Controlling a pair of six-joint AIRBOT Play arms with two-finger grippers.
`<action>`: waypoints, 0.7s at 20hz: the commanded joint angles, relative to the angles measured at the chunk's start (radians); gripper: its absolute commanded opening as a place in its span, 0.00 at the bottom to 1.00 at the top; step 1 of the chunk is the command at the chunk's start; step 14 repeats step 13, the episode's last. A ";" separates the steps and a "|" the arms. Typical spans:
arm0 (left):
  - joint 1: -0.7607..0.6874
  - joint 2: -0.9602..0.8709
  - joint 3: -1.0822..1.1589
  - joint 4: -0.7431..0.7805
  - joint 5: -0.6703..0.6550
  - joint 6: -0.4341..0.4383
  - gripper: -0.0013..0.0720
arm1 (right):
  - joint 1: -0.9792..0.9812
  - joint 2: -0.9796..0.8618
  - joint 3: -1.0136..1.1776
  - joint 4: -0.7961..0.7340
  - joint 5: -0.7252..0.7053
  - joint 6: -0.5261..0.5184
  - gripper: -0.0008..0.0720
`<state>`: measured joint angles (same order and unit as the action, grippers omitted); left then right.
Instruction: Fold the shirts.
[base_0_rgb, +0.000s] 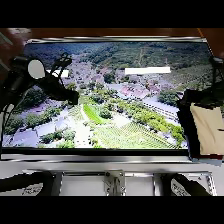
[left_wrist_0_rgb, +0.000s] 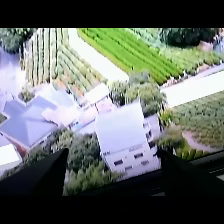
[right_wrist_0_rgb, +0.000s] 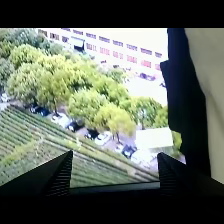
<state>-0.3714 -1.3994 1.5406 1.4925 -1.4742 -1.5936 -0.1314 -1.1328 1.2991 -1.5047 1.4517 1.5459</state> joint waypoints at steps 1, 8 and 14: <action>-0.012 -0.018 -0.010 0.018 0.055 -0.035 0.91 | 0.037 -0.074 -0.006 0.000 0.032 0.014 0.90; -0.014 -0.021 -0.062 0.019 0.123 -0.034 0.91 | 0.037 -0.079 -0.006 0.000 0.030 0.014 0.90; -0.014 -0.021 -0.074 0.019 0.121 -0.034 0.91 | 0.037 -0.079 -0.006 0.000 0.030 0.014 0.90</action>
